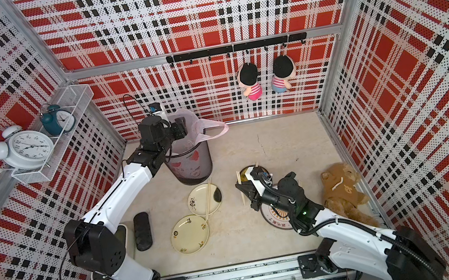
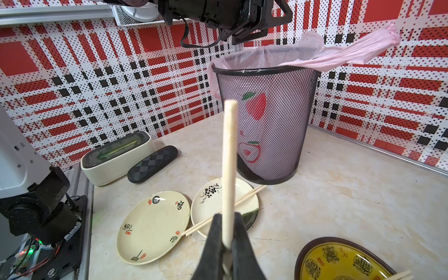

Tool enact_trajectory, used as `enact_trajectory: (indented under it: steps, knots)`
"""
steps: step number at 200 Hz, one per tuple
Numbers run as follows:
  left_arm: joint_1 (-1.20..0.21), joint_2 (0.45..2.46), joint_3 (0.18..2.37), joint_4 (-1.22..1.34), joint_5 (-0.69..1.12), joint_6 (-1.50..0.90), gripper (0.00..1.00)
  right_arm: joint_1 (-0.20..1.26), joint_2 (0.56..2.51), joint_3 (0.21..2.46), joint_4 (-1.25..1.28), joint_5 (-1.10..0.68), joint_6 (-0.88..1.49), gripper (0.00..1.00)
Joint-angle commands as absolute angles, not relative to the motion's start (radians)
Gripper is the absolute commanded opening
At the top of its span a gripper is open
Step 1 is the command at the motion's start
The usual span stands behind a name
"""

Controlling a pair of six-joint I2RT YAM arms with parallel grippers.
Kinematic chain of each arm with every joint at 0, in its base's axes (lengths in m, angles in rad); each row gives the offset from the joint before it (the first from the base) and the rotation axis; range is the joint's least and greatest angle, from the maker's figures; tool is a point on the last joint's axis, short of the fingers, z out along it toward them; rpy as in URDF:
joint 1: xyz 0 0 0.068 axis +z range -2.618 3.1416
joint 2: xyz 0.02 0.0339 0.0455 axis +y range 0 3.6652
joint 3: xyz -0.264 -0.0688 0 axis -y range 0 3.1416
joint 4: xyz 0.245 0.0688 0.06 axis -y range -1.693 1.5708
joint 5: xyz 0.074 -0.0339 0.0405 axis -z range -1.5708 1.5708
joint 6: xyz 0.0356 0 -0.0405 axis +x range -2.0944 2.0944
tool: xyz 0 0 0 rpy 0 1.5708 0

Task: Remove the packaging of disposable chopsticks
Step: Place the packet bag in the trash bin.

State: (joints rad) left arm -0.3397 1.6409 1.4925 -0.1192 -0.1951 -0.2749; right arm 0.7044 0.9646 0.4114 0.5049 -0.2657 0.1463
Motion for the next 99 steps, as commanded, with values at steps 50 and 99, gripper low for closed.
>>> enact_trajectory:
  steps: [50,99]
  knots:
    - [-0.364,1.495,1.368,-0.061,-0.251,-0.275,0.76,0.699,0.967,0.423,0.503,-0.275,0.143,0.0]
    - [-0.386,1.301,1.17,-0.018,-0.289,-0.302,0.98,0.702,1.075,0.482,0.52,-0.311,0.249,0.0]
